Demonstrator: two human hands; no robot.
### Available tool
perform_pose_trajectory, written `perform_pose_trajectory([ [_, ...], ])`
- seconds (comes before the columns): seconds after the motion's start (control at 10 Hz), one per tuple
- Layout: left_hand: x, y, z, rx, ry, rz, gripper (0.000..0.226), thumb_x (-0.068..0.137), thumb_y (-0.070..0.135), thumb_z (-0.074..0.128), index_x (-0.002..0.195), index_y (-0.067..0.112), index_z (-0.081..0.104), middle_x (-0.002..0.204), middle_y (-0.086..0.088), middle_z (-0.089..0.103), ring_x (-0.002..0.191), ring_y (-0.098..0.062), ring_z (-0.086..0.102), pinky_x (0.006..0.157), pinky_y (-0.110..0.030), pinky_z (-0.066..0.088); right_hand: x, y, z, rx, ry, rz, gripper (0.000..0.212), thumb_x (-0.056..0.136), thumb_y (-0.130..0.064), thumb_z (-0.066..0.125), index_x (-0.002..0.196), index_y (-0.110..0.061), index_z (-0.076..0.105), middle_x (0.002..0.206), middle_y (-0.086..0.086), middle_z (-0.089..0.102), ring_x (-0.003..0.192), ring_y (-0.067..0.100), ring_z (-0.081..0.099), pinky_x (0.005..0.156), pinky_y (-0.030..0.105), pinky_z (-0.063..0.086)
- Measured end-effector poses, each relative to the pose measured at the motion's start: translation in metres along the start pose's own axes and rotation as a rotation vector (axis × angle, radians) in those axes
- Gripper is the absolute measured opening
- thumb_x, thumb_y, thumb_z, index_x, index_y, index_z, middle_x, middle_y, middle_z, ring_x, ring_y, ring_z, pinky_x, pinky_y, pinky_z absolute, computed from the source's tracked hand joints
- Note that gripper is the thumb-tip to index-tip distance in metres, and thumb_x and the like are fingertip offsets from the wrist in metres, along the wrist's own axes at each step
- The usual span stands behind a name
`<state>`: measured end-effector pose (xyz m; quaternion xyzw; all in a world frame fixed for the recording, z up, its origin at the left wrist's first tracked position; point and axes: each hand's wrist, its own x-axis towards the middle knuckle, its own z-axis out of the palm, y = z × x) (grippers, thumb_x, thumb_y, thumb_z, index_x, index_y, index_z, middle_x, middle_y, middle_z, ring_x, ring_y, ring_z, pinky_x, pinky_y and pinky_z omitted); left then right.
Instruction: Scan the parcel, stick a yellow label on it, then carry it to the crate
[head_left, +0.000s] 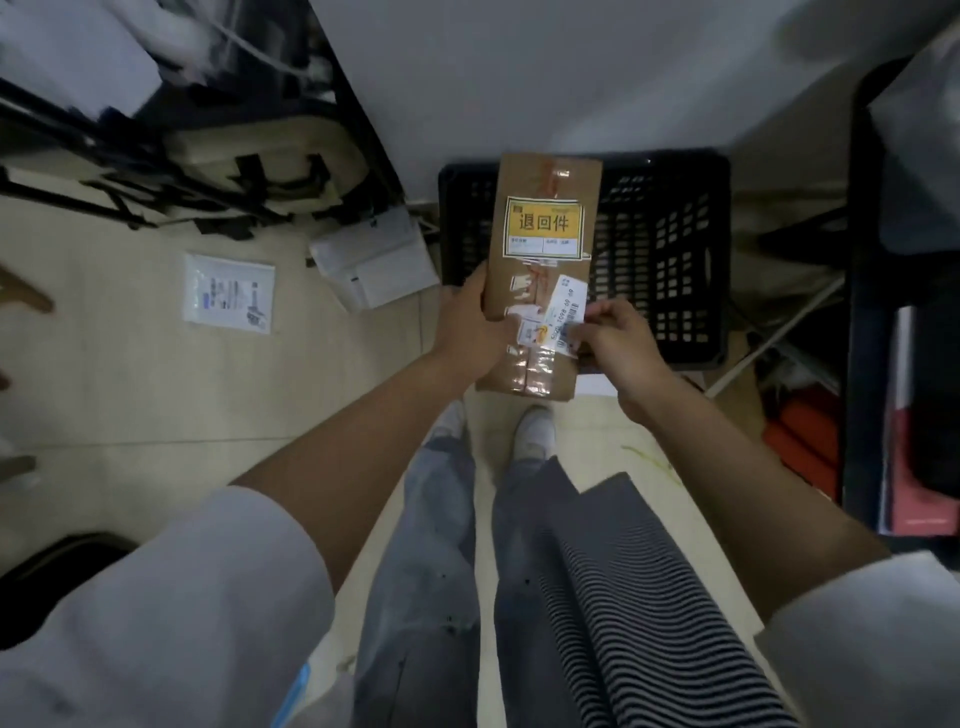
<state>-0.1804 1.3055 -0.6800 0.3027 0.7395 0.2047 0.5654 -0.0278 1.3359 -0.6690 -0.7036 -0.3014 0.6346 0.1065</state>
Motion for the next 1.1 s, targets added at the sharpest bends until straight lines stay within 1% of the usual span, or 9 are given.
perform_pose_trajectory([
  [0.1,0.031,-0.030,0.014,-0.022,0.003,-0.027,0.074,0.064,0.021,0.069,0.134,0.033,0.047,0.125,-0.011,0.058,0.114,-0.024,0.058,0.097,-0.040,0.052,0.026,0.017,0.009,-0.007,-0.004,0.022,0.021,0.084,0.004,0.056,0.096,-0.012,0.047,0.104,0.009,0.065,0.081,0.020,0.060,0.061,0.032,0.049],
  [0.2,0.072,-0.069,0.033,-0.029,0.002,-0.093,0.079,0.054,0.026,0.067,0.130,0.035,0.047,0.126,-0.012,0.056,0.118,-0.028,0.054,0.099,-0.043,0.050,0.051,0.031,0.015,-0.021,0.001,0.036,0.025,0.084,0.002,0.056,0.103,-0.014,0.050,0.108,0.006,0.063,0.081,0.018,0.060,0.056,0.027,0.047],
  [0.4,0.096,-0.057,0.047,-0.022,-0.014,-0.130,0.071,0.077,0.017,0.069,0.141,0.022,0.038,0.135,-0.012,0.041,0.121,-0.026,0.049,0.101,-0.037,0.046,0.099,0.046,0.022,0.001,-0.017,0.052,0.046,0.082,0.001,0.056,0.126,-0.013,0.054,0.112,0.007,0.068,0.094,0.026,0.066,0.057,0.027,0.052],
  [0.6,0.121,-0.064,0.060,-0.001,-0.019,-0.093,0.066,0.083,0.020,0.066,0.142,0.021,0.037,0.136,-0.009,0.035,0.120,-0.024,0.048,0.098,-0.034,0.046,0.128,0.056,0.020,0.002,-0.039,0.037,0.052,0.078,-0.006,0.067,0.127,-0.019,0.056,0.109,0.001,0.071,0.082,0.012,0.067,0.054,0.020,0.051],
  [0.7,0.136,-0.072,0.058,-0.056,-0.052,-0.102,0.063,0.083,0.010,0.066,0.140,0.016,0.040,0.128,0.001,0.048,0.114,-0.019,0.054,0.090,-0.030,0.048,0.138,0.055,0.020,0.026,-0.125,0.020,0.049,0.081,-0.009,0.065,0.127,-0.024,0.056,0.109,-0.007,0.070,0.084,0.002,0.064,0.058,0.016,0.046],
  [0.8,0.143,-0.077,0.048,-0.166,0.042,-0.173,0.059,0.083,0.008,0.065,0.137,0.007,0.042,0.119,0.004,0.053,0.105,-0.015,0.055,0.086,-0.027,0.048,0.149,0.055,0.016,0.011,-0.153,0.020,0.048,0.085,-0.015,0.060,0.131,-0.028,0.053,0.109,-0.011,0.067,0.094,0.005,0.060,0.065,0.019,0.040],
  [0.9,0.152,-0.084,0.038,-0.219,0.182,-0.221,0.053,0.086,0.008,0.058,0.137,0.005,0.043,0.123,-0.005,0.055,0.099,-0.016,0.054,0.078,-0.025,0.047,0.161,0.061,0.007,-0.006,-0.133,0.021,0.046,0.088,-0.012,0.056,0.132,-0.021,0.054,0.111,-0.005,0.067,0.098,0.013,0.060,0.068,0.023,0.043],
  [1.0,0.151,-0.078,0.030,-0.246,0.165,-0.228,0.037,0.088,0.007,0.054,0.126,0.007,0.055,0.119,-0.013,0.062,0.087,-0.017,0.057,0.060,-0.020,0.046,0.162,0.060,-0.002,-0.010,-0.098,0.062,0.046,0.089,-0.013,0.055,0.135,-0.021,0.053,0.108,-0.003,0.065,0.092,0.013,0.058,0.072,0.026,0.046],
  [1.1,0.145,-0.061,0.028,-0.261,0.141,-0.214,0.031,0.089,0.009,0.056,0.120,0.009,0.058,0.091,-0.002,0.063,0.069,-0.009,0.058,0.039,-0.010,0.043,0.159,0.055,-0.009,0.019,-0.076,0.068,0.042,0.089,-0.015,0.055,0.131,-0.019,0.056,0.102,-0.001,0.066,0.091,0.017,0.060,0.086,0.034,0.047],
])
